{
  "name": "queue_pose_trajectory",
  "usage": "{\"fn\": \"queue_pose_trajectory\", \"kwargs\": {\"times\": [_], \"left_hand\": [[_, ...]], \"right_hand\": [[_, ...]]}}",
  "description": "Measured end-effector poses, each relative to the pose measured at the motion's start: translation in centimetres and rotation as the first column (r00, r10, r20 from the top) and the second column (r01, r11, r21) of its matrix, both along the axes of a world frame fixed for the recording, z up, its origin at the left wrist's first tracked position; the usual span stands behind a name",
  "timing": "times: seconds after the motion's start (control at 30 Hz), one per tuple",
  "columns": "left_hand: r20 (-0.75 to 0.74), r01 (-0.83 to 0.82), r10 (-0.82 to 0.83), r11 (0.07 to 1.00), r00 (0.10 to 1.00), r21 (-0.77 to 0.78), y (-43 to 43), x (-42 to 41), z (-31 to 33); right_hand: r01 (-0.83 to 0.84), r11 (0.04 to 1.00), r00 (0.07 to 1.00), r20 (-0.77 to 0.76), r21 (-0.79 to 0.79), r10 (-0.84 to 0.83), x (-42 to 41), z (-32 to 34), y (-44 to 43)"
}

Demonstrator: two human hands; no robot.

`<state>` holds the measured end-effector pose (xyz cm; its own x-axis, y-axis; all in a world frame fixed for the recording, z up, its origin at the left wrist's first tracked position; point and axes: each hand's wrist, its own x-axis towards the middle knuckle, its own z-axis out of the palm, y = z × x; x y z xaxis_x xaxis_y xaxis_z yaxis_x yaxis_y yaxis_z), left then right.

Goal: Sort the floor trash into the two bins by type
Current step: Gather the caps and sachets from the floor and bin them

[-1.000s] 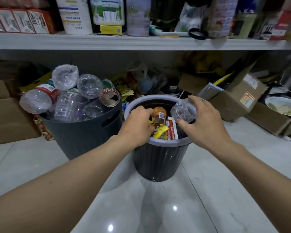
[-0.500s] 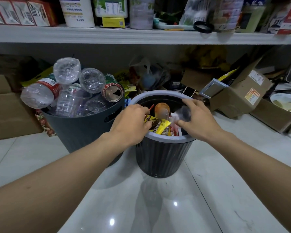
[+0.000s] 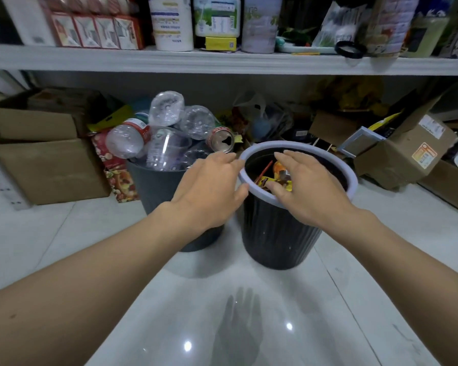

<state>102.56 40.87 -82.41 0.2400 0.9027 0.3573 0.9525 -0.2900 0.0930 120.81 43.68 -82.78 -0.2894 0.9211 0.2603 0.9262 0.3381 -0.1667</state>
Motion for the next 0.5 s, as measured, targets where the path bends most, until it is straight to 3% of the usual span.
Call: {"fn": "queue_pose_trajectory", "kwargs": {"times": [0.27,0.5], "left_hand": [[-0.077,-0.156,0.165,0.982,0.983,0.106,-7.7,-10.4,1.3],[-0.085,-0.318,0.318,0.948,0.944,0.019,-15.4,-22.1,0.2]], "right_hand": [[-0.156,0.987,0.987,0.034,0.024,0.155,-11.9,0.8,-6.8],[-0.287,0.958,0.958,0.02,-0.029,0.287,-24.8,-0.8,-12.0]]}}
